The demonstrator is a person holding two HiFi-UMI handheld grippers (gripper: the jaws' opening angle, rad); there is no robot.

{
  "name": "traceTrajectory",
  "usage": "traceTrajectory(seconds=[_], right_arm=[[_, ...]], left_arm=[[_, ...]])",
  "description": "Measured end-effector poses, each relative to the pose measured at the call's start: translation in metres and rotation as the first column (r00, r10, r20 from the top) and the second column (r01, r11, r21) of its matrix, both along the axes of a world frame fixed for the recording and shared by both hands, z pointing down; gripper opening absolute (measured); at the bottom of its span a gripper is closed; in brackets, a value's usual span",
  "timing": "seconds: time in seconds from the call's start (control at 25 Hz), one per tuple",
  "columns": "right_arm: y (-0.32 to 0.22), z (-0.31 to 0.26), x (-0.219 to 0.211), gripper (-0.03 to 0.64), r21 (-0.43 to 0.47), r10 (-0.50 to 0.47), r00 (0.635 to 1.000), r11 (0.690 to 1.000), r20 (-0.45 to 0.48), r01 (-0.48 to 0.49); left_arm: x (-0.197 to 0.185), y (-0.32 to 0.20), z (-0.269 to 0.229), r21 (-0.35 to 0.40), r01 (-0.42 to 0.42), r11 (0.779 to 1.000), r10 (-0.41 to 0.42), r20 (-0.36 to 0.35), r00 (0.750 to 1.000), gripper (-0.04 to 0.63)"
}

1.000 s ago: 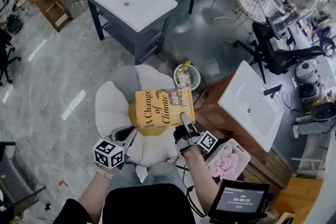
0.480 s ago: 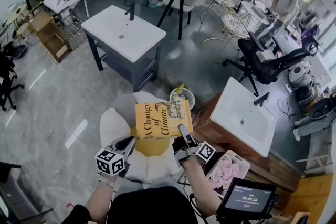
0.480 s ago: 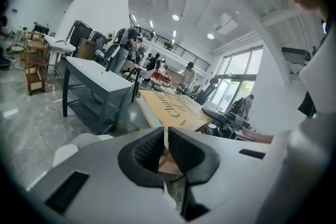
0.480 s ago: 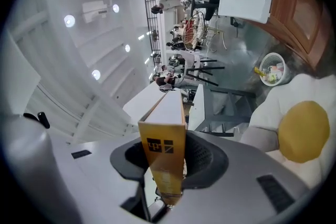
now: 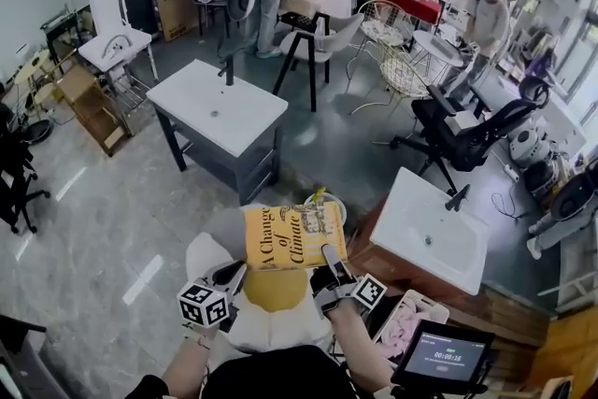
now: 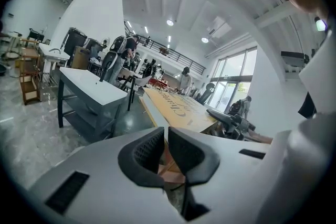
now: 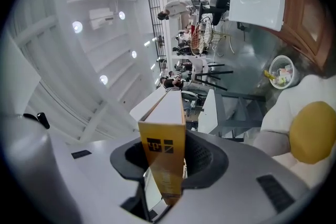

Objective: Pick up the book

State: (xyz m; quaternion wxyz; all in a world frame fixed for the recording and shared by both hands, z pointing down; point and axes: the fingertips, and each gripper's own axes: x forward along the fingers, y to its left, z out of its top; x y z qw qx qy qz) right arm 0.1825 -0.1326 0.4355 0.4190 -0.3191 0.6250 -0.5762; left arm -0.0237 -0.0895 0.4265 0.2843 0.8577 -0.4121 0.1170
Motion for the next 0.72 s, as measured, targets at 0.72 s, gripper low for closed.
traceTrajectory(seconds=[0.72], right_arm=[[-0.013,-0.062,0.013,0.160,0.088,0.046,0.998,0.995,-0.042,-0.043]], left_arm=[[0.009,-0.040,-0.053,0.097,-0.034,0.995,0.035,-0.006,0.999,0.015]])
